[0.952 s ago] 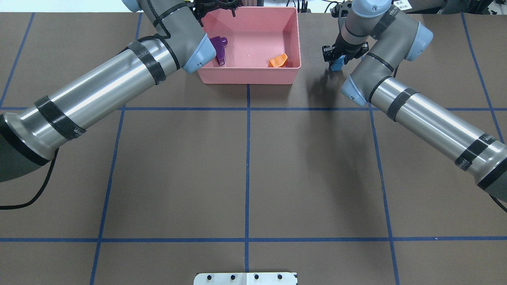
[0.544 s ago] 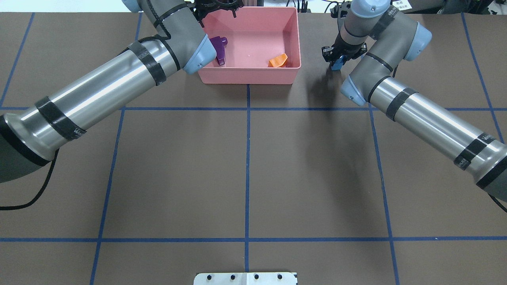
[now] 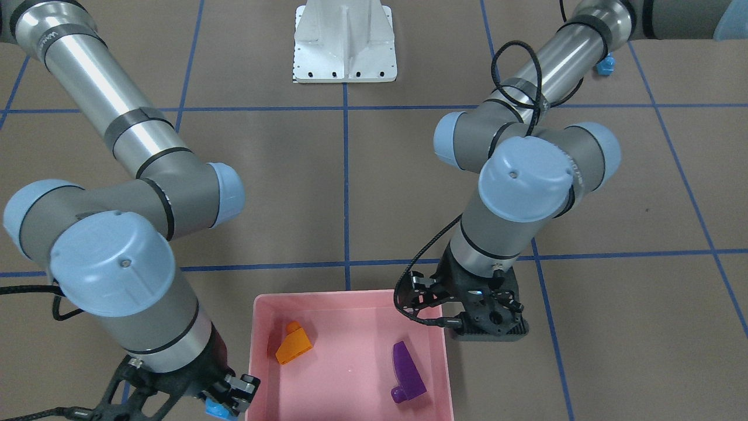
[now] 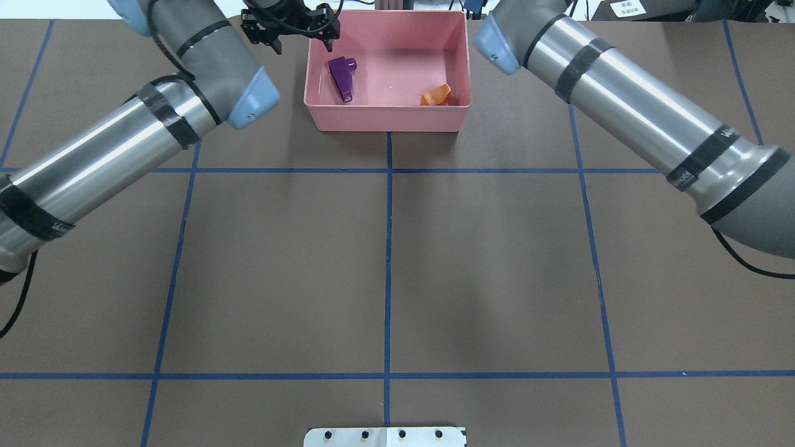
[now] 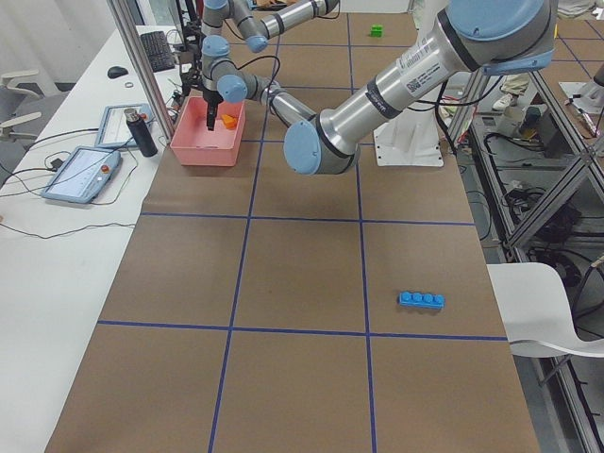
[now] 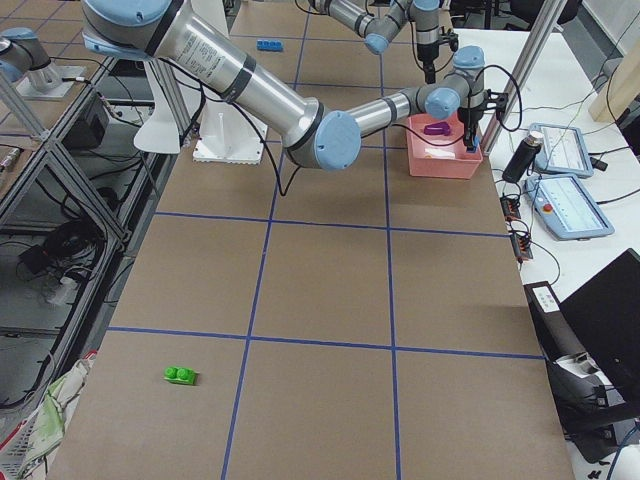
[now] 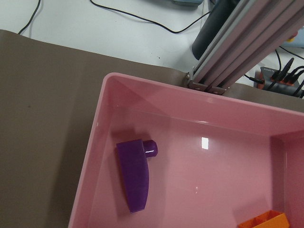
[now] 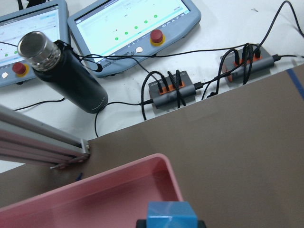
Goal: Put all blocks into box
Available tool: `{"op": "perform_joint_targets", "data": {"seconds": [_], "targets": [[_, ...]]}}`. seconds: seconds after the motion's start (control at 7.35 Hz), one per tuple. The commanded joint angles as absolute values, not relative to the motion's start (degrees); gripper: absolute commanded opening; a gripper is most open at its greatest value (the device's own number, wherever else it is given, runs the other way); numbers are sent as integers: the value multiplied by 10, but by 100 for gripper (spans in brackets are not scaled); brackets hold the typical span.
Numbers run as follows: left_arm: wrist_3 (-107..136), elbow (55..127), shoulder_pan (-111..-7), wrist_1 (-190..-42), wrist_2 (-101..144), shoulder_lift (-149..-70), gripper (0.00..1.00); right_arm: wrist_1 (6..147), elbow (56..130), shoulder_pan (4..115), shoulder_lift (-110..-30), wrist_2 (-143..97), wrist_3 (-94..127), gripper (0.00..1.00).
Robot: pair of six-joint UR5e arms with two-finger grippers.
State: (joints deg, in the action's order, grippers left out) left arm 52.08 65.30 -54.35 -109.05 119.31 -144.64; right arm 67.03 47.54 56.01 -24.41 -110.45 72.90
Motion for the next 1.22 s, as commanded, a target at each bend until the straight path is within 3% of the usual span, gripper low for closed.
{"op": "perform_joint_targets", "data": {"seconds": [0.0, 0.14, 0.41, 0.68, 1.09], "targets": [[440, 679, -589, -1091, 1277, -1404, 100, 682, 463, 504, -217, -1050, 759, 45], [439, 685, -602, -1091, 1318, -1387, 100, 691, 463, 486, -217, -1040, 753, 99], [447, 742, -603, -1092, 1296, -1332, 100, 762, 487, 521, -219, -1140, 664, 100], [442, 845, -599, -1093, 1298, -1232, 100, 893, 640, 548, -283, -1183, 599, 100], [442, 1013, -597, -1090, 1298, -1054, 100, 937, 831, 577, -443, -1203, 523, 100]]}}
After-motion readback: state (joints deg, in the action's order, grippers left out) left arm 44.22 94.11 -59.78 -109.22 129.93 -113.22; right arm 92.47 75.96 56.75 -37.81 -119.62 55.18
